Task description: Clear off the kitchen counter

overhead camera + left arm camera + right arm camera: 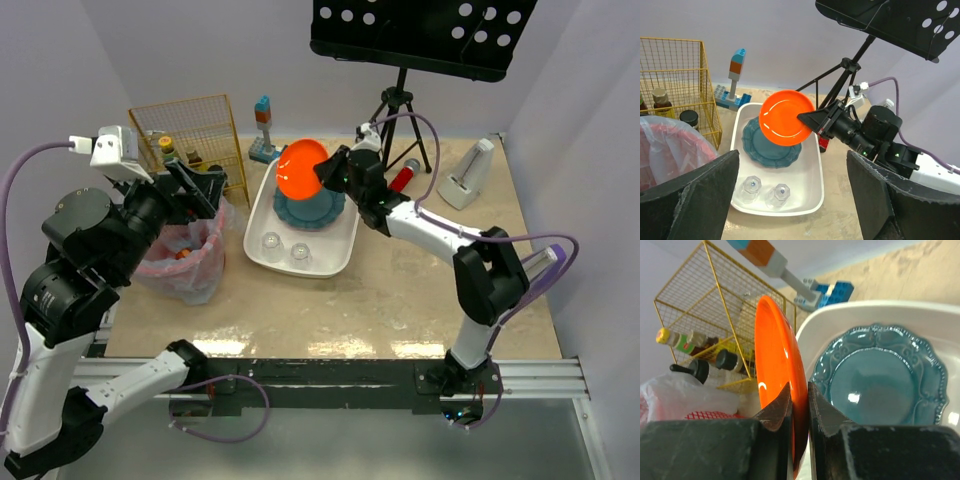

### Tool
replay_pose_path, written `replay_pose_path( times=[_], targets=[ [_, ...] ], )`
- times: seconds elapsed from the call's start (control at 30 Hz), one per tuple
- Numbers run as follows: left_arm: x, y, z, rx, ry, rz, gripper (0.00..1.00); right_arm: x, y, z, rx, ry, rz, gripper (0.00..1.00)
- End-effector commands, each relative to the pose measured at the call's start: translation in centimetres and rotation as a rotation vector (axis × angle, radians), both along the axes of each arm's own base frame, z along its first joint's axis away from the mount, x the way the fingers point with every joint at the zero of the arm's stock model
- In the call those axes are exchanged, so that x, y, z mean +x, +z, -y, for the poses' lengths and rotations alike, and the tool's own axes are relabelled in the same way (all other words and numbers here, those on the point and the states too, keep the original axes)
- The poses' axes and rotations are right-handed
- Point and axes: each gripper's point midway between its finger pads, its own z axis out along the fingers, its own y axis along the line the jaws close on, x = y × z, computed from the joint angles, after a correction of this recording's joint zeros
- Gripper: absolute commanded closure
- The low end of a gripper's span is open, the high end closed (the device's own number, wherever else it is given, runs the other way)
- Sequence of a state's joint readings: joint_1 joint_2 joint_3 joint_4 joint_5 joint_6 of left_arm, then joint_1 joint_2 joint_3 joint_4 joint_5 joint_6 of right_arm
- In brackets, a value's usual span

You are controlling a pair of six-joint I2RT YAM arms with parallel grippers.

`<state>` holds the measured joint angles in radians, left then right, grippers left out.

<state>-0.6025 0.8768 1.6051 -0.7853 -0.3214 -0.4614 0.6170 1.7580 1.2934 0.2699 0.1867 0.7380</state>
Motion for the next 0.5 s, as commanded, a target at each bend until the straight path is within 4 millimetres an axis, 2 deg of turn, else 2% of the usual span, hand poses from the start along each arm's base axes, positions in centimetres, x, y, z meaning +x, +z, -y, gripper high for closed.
replay_pose_path(
  times=[0.0, 0.2, 0.47],
  targets=[
    [0.2, 0.6, 0.7, -0.013, -0.026, 0.024, 0.06, 0.7, -1.0, -1.0, 0.123, 0.075, -0.057, 1.0],
    [-0.1, 0.5, 0.3, -0.009, -0.021, 0.022, 0.04, 1.7, -6.4, -1.5, 0.126, 0.078, -0.167, 1.0],
    [-0.6, 0.2, -0.2, -0.015, -0.01, 0.023, 0.03, 2.7, -10.1, -1.2, 0.121, 0.052, -0.225, 1.0]
  ],
)
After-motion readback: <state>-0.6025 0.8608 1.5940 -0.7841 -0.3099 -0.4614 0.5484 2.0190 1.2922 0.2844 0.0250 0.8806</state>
